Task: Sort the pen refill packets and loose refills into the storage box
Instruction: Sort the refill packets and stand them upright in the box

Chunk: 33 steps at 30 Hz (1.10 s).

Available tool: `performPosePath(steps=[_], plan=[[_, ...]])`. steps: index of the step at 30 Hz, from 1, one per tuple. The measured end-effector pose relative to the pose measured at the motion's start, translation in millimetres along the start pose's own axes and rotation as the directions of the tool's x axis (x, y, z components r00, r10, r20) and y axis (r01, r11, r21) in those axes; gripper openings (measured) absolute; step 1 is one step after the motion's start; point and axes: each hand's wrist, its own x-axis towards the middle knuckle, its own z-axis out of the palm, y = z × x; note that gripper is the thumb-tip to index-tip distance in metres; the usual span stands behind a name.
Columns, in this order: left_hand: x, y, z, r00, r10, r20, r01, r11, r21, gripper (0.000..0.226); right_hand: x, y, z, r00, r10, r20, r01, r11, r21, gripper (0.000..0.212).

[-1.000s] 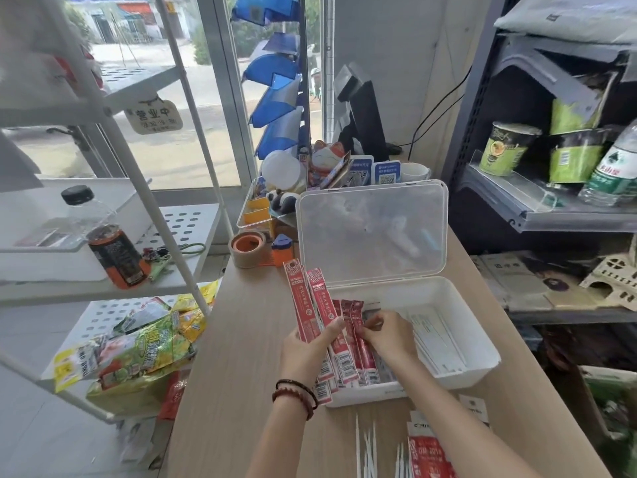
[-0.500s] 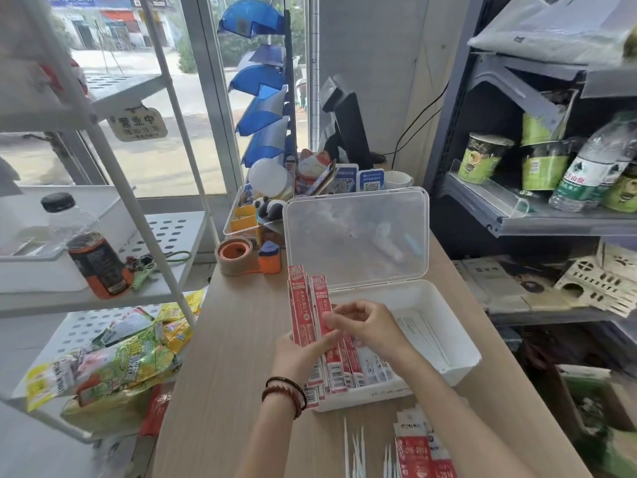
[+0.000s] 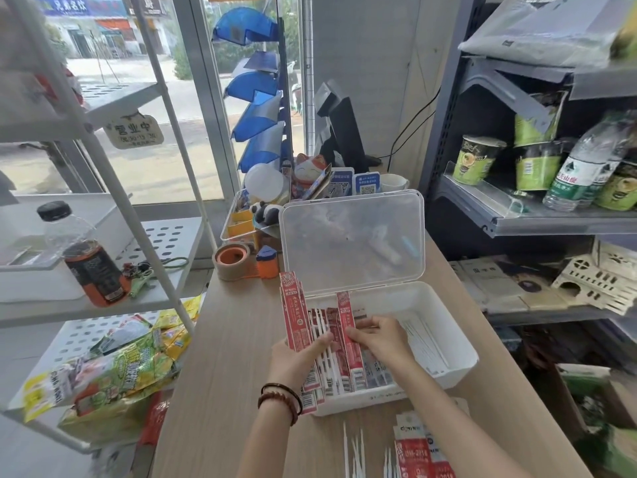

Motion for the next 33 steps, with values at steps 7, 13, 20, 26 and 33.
performPosePath(steps=[7,13,20,26,33], plan=[[3,-6,2,0.999,0.011,-0.033,-0.01,0.999,0.047,0.03,5,6,5,0.999,-0.022,-0.046,0.009,0.965,-0.262,0.036],[1,-4,3,0.999,0.03,-0.028,-0.03,0.999,0.021,0.026,9,10,10,0.995,-0.097,-0.022,0.078,0.903,-0.423,0.024],[-7,8,2,0.999,0.034,-0.001,-0.034,0.997,-0.063,0.023,-2,-1,-8,0.989,-0.143,0.045,0.148,0.974,-0.169,0.026],[0,8,23,0.996,0.067,0.055,-0.063,0.995,-0.071,0.013,-27,-22,-33,0.934,-0.314,0.167,0.316,0.949,0.019,0.042],[5,-1,59,0.985,0.139,0.102,-0.132,0.989,-0.072,0.016,-26,-6,-64,0.956,-0.262,0.129,0.272,0.96,-0.07,0.032]])
